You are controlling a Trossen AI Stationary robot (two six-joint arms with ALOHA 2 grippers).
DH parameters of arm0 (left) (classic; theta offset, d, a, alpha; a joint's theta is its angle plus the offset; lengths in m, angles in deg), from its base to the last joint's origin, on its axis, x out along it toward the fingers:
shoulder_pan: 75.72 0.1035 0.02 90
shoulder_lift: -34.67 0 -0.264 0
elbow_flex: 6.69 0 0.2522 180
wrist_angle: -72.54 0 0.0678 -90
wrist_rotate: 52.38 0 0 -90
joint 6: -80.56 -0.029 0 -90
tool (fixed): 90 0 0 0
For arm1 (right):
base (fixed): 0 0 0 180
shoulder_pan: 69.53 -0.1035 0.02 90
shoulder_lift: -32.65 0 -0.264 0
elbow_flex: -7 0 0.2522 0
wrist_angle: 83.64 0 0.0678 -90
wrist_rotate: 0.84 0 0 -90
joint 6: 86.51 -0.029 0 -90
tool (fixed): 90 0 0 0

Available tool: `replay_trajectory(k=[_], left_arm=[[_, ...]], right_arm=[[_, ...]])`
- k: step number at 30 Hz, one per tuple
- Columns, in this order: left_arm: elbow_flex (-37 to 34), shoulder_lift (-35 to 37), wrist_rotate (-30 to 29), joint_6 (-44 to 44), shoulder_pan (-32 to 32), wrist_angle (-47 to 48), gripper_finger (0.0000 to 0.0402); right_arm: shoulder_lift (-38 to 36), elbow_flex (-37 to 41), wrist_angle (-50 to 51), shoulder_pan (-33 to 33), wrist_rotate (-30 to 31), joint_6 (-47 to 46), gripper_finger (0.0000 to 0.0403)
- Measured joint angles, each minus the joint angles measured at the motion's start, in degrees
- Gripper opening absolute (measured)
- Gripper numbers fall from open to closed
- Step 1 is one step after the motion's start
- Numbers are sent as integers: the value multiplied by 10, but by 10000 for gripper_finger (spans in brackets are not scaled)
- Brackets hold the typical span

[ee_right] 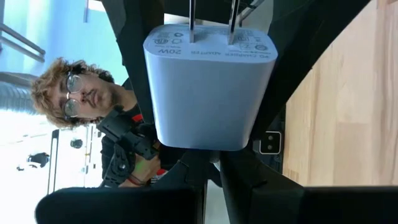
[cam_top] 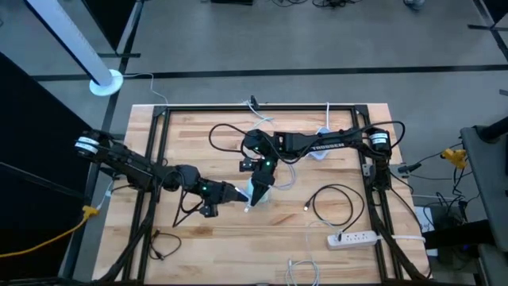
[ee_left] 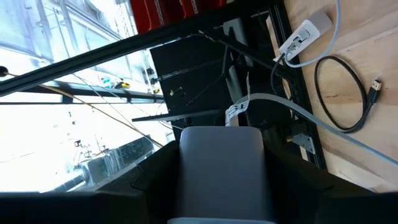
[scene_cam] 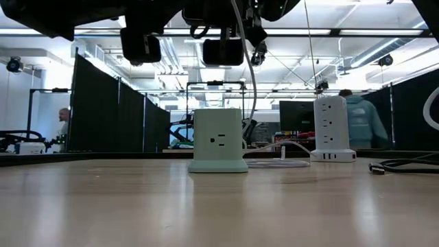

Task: Insert USB
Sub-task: Insert the blue charger cable into the white charger adapter

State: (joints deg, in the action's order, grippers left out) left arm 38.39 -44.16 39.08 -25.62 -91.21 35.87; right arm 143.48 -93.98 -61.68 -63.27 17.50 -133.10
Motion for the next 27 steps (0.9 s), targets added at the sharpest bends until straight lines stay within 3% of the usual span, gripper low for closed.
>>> replay_trajectory(k=[8, 15, 22, 27], left_arm=[[0, 1, 2, 10, 0, 1, 194], [-1, 1, 1, 78, 0, 1, 194], [-2, 1, -1, 99, -2, 11, 194], [-6, 13, -12, 159, -3, 26, 194]], right_arm=[[0, 0, -12, 0, 13, 5, 14], [0, 1, -11, 1, 17, 61, 19], [-1, 0, 14, 2, 27, 158, 117], [-11, -1, 126, 7, 70, 319, 174]])
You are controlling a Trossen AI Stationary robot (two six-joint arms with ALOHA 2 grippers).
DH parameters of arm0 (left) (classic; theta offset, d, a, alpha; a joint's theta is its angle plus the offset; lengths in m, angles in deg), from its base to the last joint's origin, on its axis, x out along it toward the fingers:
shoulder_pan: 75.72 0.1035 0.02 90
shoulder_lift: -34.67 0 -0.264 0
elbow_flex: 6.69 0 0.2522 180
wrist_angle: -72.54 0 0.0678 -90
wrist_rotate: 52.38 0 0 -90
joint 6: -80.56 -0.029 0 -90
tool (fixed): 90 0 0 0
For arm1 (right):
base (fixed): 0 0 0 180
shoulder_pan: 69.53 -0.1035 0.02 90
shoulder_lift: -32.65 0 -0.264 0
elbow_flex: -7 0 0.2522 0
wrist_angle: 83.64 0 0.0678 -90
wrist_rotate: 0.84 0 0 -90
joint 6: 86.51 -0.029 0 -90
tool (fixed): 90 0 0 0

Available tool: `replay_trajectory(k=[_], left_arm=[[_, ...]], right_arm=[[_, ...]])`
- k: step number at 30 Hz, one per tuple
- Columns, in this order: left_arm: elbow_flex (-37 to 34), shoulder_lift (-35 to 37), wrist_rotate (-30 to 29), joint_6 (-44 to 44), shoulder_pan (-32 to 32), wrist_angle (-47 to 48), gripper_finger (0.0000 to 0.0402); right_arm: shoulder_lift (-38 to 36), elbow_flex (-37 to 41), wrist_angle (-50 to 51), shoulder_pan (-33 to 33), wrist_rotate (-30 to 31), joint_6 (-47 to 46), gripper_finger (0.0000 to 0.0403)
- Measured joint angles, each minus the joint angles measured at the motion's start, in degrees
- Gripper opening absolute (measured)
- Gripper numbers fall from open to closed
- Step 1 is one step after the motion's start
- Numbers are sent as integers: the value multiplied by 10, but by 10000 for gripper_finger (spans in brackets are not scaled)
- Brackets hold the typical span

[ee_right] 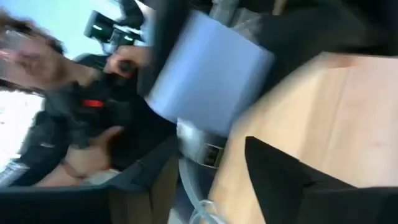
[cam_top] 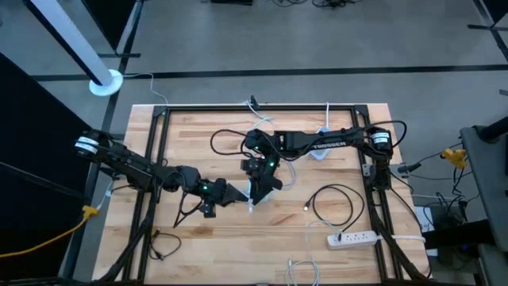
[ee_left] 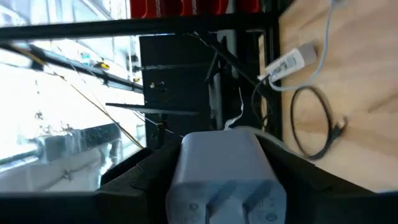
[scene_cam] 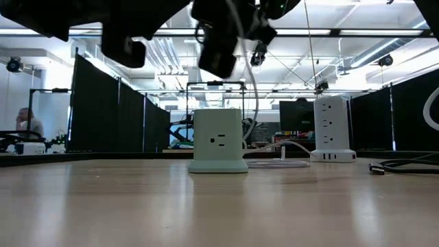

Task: Insert USB
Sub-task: Insert the blue charger cable into the white charger adapter

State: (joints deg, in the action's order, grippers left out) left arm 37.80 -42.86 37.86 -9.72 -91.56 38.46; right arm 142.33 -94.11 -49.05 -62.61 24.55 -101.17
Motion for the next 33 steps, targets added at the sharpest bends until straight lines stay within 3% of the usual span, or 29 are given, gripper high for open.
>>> replay_trajectory(k=[6, 9, 12, 16, 18, 20, 24, 33], left_arm=[[-2, 41, -10, 133, 0, 22, 194], [-2, 60, -32, 215, 0, 31, 194], [-2, 77, -77, 353, 0, 38, 194], [-3, 95, -150, 526, 1, 86, 193], [-3, 99, -166, 563, 3, 94, 194], [-3, 99, -172, 586, 3, 95, 193], [1, 99, -186, 635, 3, 94, 193], [4, 102, -241, 690, 3, 119, 194]], right_arm=[[-37, 0, 147, -1, 107, 167, 189], [-61, 0, 162, 0, 134, 202, 184], [-92, 0, 167, -2, 177, 230, 177], [-148, 3, 180, -25, 367, 311, 165], [-169, 12, 164, -43, 456, 348, 158], [-181, 26, 128, -59, 505, 358, 151], [-185, 57, 41, -78, 556, 329, 137], [-183, 89, -31, -92, 573, 324, 90]])
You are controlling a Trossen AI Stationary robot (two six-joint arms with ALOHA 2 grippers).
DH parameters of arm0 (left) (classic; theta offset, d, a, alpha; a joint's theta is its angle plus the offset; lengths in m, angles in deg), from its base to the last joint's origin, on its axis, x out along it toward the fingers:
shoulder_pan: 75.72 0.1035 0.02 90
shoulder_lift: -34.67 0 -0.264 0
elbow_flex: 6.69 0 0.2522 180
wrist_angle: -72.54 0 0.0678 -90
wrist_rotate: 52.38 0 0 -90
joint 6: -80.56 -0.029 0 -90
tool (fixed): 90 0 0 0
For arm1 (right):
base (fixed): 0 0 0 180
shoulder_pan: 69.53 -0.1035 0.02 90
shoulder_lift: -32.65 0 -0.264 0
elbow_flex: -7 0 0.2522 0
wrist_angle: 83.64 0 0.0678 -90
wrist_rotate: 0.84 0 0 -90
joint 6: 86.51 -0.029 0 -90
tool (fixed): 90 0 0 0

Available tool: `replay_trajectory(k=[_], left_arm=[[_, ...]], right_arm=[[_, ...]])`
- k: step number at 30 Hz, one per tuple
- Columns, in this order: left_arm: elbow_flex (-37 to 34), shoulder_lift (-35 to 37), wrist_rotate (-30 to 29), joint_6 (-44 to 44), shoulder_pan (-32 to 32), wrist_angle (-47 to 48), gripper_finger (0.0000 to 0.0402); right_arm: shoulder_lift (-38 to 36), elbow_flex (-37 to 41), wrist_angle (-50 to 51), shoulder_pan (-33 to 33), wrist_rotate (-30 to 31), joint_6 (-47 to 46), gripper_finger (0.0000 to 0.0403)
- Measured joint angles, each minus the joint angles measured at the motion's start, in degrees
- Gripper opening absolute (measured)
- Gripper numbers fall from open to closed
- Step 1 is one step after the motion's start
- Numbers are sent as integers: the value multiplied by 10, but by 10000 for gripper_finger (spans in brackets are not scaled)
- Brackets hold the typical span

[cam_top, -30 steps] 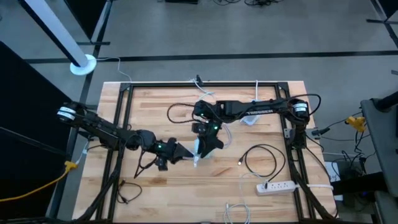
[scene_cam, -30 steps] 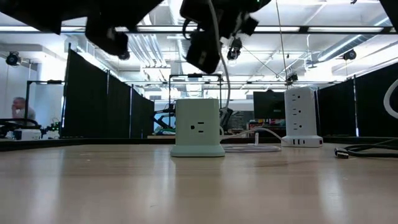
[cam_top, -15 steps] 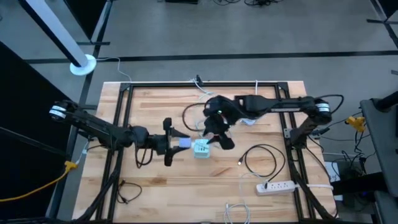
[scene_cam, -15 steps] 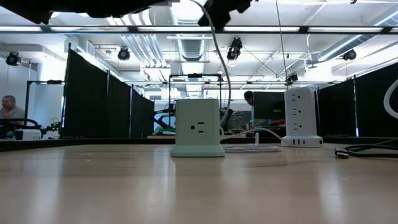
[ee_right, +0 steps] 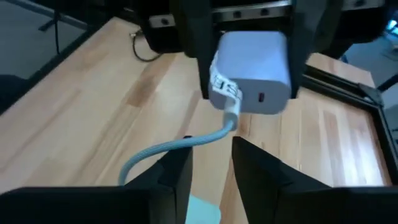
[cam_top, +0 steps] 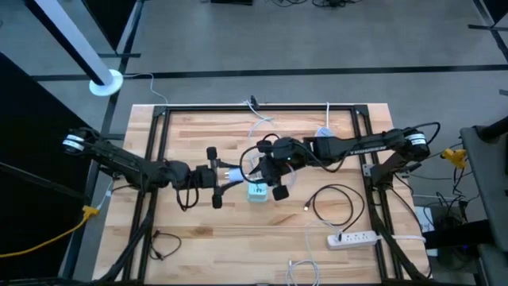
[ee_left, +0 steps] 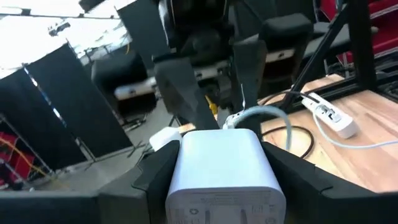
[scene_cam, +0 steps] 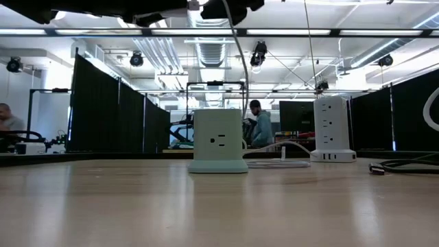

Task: Insert USB
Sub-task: Insert the blue charger cable into the white charger adapter

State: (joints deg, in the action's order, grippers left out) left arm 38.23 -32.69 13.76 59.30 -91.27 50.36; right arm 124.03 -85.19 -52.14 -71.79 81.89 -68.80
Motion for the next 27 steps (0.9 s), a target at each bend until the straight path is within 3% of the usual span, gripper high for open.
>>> replay_trajectory(k=[7, 15, 27], left_arm=[[0, 0, -4, 25, 1, 12, 193], [0, 0, -6, 30, 1, 14, 193], [0, 0, -16, 32, 1, 11, 193]], right_arm=[[-2, 0, 51, 0, 91, 43, 69], [-2, 0, 17, -6, 68, 61, 95], [-3, 1, -21, -16, 47, 90, 78]])
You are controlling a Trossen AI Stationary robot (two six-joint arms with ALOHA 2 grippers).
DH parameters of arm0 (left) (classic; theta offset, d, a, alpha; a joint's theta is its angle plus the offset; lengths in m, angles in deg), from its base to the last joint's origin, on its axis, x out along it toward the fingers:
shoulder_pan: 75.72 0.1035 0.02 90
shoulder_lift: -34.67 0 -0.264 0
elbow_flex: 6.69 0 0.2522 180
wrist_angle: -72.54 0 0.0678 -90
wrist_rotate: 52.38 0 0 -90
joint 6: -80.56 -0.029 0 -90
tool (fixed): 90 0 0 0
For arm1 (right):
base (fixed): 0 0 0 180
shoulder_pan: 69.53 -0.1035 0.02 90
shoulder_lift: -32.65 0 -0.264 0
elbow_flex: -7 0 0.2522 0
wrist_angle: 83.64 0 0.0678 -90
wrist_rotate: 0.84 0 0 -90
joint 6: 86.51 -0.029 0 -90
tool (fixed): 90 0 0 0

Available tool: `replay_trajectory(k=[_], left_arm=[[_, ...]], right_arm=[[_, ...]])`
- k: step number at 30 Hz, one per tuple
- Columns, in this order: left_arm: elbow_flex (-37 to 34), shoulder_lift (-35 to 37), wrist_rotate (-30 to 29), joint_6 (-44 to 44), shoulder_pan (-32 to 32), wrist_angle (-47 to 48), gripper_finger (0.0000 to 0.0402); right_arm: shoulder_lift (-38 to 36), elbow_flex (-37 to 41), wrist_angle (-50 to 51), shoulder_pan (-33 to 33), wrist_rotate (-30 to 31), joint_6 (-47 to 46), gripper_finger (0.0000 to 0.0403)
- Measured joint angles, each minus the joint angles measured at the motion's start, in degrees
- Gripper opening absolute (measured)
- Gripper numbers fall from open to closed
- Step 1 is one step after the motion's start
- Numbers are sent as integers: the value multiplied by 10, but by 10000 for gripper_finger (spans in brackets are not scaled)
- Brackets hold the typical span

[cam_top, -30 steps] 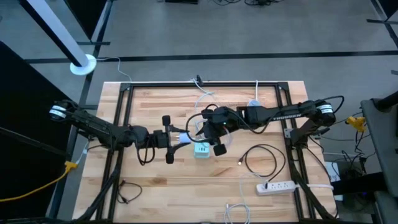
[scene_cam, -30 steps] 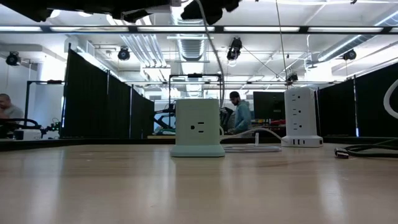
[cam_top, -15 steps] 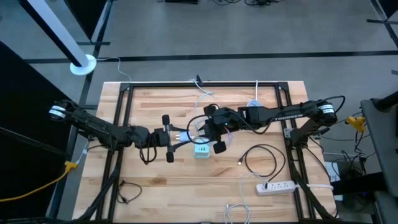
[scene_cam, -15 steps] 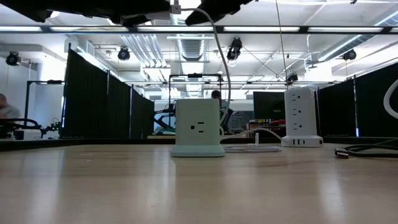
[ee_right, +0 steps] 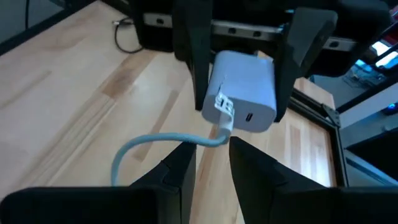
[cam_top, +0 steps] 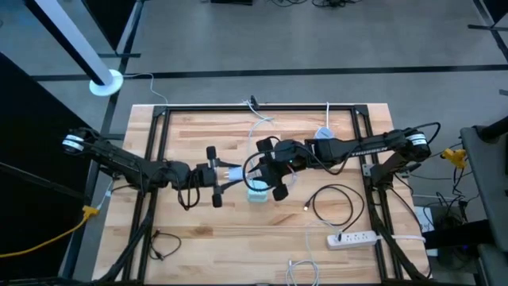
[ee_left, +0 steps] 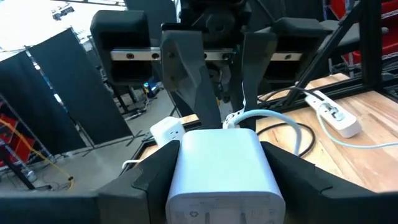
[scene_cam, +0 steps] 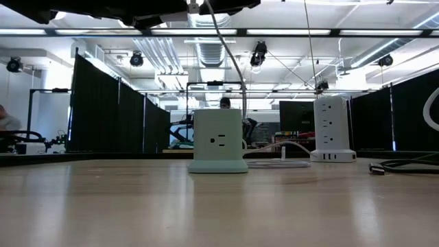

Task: Insert USB
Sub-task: Insert the blue charger cable into the white charger adapter

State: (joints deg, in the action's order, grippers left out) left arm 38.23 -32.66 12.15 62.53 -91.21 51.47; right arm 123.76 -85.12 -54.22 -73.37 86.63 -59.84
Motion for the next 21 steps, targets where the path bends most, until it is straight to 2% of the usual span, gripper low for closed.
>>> replay_trajectory(k=[12, 21], left_arm=[[0, 1, 2, -9, 0, 2, 193], [-1, 0, 5, -10, -1, -6, 193]], right_arm=[[4, 0, -27, 1, 1, -13, 8], [15, 0, -35, 1, 1, -13, 2]])
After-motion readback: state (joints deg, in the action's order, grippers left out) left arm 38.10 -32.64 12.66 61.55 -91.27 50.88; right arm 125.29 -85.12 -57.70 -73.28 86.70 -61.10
